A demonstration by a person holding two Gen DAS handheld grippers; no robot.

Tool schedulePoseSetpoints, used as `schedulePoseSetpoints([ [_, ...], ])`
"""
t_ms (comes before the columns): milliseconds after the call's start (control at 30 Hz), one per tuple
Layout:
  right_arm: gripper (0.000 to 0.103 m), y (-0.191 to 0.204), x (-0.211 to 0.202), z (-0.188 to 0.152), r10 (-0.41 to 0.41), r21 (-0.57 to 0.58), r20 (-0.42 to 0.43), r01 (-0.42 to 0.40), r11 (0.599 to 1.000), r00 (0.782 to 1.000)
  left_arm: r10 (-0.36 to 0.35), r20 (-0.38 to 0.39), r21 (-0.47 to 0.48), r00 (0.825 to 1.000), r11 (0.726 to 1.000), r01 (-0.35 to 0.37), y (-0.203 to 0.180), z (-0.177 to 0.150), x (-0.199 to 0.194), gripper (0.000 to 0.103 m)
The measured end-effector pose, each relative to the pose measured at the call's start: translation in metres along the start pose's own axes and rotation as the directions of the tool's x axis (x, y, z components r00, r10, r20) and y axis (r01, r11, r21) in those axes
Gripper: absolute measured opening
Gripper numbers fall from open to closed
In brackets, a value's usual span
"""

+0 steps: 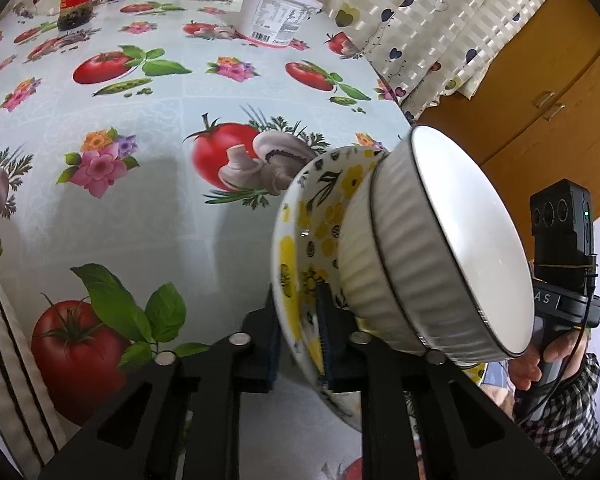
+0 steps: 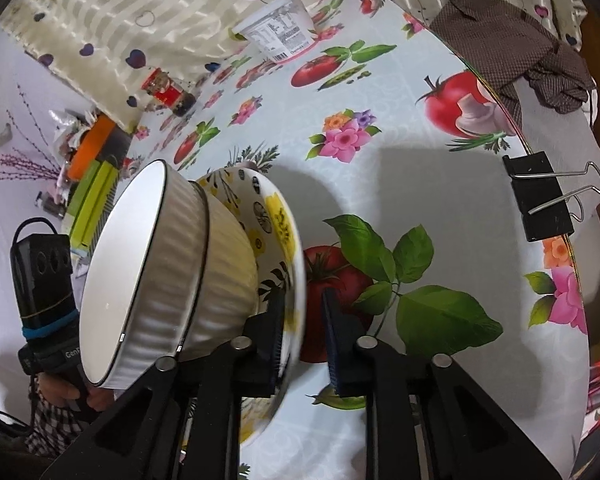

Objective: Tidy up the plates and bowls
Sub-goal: 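Carry the floral plate with stacked bowls toward the white plate stack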

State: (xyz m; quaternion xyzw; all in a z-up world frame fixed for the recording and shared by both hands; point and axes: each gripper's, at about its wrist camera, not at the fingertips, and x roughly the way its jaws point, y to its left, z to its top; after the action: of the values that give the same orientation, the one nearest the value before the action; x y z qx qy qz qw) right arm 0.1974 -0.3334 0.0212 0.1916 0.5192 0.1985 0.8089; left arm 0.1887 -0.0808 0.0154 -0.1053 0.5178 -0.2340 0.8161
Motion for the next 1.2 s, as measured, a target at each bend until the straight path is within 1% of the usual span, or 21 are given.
schedulePoseSetpoints([
  [100, 0.01, 0.011, 0.0, -0.001, -0.047, -0.042, 0.014, 0.047, 0.998, 0.999, 0.044, 0.014, 0.031, 0.999, 0.999, -0.044, -0.006, 0.001, -0.002, 0.012],
  [233, 0.01, 0.009, -0.001, -0.004, -0.037, -0.017, 0.036, 0.037, 0.999, 0.999, 0.046, 0.018, 0.025, 0.999, 0.999, -0.046, -0.005, 0.001, -0.002, 0.012],
  [633, 0.01, 0.011, -0.006, -0.009, -0.073, 0.003, 0.059, 0.073, 0.997, 0.996, 0.075, 0.03, 0.03, 0.997, 0.997, -0.076, -0.009, 0.001, -0.003, 0.012],
  [767, 0.01, 0.012, -0.007, -0.011, -0.083, 0.002, 0.059, 0.083, 0.997, 0.995, 0.075, 0.03, 0.024, 0.997, 0.997, -0.076, -0.01, 0.0, -0.003, 0.012],
  [933, 0.01, 0.009, -0.01, -0.012, -0.085, 0.033, 0.062, 0.083, 0.996, 0.994, 0.074, 0.021, 0.019, 0.997, 0.997, -0.074, -0.011, 0.002, -0.002, 0.012],
  [1000, 0.01, 0.009, -0.01, -0.013, -0.082, 0.051, 0.057, 0.079, 0.996, 0.995, 0.079, 0.024, 0.025, 0.997, 0.996, -0.08, -0.013, 0.003, -0.004, 0.012],
  [1200, 0.01, 0.014, -0.016, -0.014, -0.088, 0.045, 0.078, 0.085, 0.995, 0.993, 0.069, 0.04, 0.021, 0.997, 0.997, -0.07, -0.013, 0.004, -0.01, 0.012],
])
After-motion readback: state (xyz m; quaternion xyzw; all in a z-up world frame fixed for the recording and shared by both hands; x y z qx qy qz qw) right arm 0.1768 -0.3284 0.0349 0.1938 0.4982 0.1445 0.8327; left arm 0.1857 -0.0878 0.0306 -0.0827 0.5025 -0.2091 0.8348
